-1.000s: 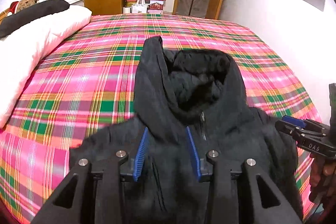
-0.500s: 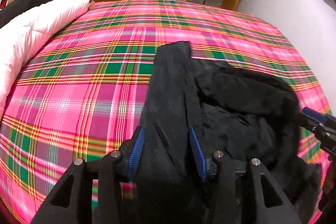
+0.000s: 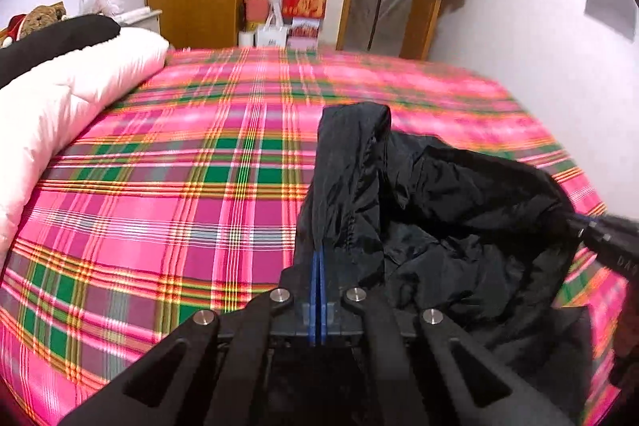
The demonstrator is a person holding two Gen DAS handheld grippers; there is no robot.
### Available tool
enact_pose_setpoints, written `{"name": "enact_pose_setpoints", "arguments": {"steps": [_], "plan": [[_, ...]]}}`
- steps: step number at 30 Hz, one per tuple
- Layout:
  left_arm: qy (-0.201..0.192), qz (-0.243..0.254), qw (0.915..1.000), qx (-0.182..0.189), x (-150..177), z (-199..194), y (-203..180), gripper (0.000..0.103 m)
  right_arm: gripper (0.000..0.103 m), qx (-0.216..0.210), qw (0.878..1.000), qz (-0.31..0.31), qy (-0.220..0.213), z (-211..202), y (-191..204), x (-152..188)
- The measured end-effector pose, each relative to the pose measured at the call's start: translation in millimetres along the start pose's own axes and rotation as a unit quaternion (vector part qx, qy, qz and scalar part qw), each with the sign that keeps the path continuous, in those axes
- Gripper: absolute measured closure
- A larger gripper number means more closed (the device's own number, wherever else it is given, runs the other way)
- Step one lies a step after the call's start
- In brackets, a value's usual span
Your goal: Fold large clothes
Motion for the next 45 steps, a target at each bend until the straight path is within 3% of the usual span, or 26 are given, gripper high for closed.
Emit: {"name": "enact_pose_setpoints", "arguments": {"steps": [6,10,15,24,28,33,37,40,45], "plan": [[-0.045,-0.003,0.9988,0.019,16,-80,-24,0.102,0.096,-0.018,0.999,0.022,-0.027,-76,4,34],[-0.052,-0.005,0.9982,0.029,49,-117,-39,0.102,0.096,-0.026,0.999,0.044,-0.012,-103,6,80],[-0.037,-0.024,0.9985,0.032,102,-138,-44,0.102,0.096,-0.027,0.997,0.068,0.028,-105,4,135],[0.02,-0.101,0.9947,0.006,182,-139,-11,0.102,0.096,-0.032,0.99,0.092,0.102,-92,1,212],[0.038,-0.109,0.9933,-0.01,205,-152,-7,0.102,0.092,-0.027,0.989,0.102,0.106,-104,-9,221],[0.029,-0.121,0.9917,-0.032,212,-181,-2,0.101,0.064,-0.032,0.991,0.113,0.071,-128,-14,200],[-0.005,-0.112,0.9931,-0.035,192,-196,-8,0.101,0.064,-0.043,0.994,0.093,0.033,-139,7,169],[-0.015,-0.084,0.9963,-0.009,168,-180,-23,0.093,0.064,-0.043,0.997,0.065,0.026,-129,31,157],[0.026,-0.061,0.9978,0.002,170,-123,-34,0.089,0.064,-0.034,0.997,0.027,0.06,-88,63,185]]}}
Point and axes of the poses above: each gripper's, at about its wrist camera, not at the fingertips, and z roughly the way its jaws point, y to its left, x to its underside, the point moved 8 cm from there along z, roughly the way its jaws point, and after that the axes turned 11 degrees about x, right-handed, at the moved point
